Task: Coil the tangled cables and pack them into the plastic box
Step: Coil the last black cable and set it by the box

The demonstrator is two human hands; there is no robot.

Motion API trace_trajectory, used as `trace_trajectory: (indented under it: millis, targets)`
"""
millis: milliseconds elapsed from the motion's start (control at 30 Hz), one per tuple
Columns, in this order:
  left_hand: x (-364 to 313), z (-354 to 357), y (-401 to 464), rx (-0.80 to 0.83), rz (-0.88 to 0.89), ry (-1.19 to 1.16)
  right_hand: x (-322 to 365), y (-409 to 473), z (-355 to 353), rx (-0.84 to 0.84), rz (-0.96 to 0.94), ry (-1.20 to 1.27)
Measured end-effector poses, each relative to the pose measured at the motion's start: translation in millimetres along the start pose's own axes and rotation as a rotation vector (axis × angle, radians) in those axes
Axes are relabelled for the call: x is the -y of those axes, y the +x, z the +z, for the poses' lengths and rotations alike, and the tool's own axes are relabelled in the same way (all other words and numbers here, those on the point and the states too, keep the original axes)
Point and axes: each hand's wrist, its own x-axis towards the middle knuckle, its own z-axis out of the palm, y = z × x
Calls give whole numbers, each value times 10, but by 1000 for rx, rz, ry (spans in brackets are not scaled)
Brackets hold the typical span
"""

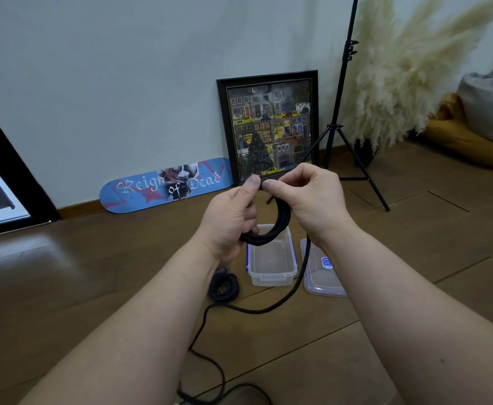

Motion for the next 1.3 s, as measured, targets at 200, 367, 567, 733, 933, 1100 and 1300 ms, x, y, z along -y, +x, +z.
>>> trace_trajectory:
  millis: [200, 367, 567, 733, 933, 1100, 1300]
  targets:
    - [-2, 24, 2, -84, 30, -59, -15, -21, 9, 66, 33, 145]
    - [-63, 46, 28, -168, 75, -216, -70, -88, 71, 166, 214, 264]
    - [30, 92, 34, -243, 145, -119, -81, -193, 169, 169, 109, -64]
    - [108, 26, 63, -254, 191, 102, -122, -117, 130, 229, 18, -375]
    - [37, -85, 43, -213, 111, 173, -102, -88, 29, 324, -81, -434]
    - [-41, -55, -15, -110, -11, -23, -165, -35, -16, 351, -153, -424]
    - [-96, 6, -15, -143, -86, -76, -227, -41, 3, 323, -153, -380]
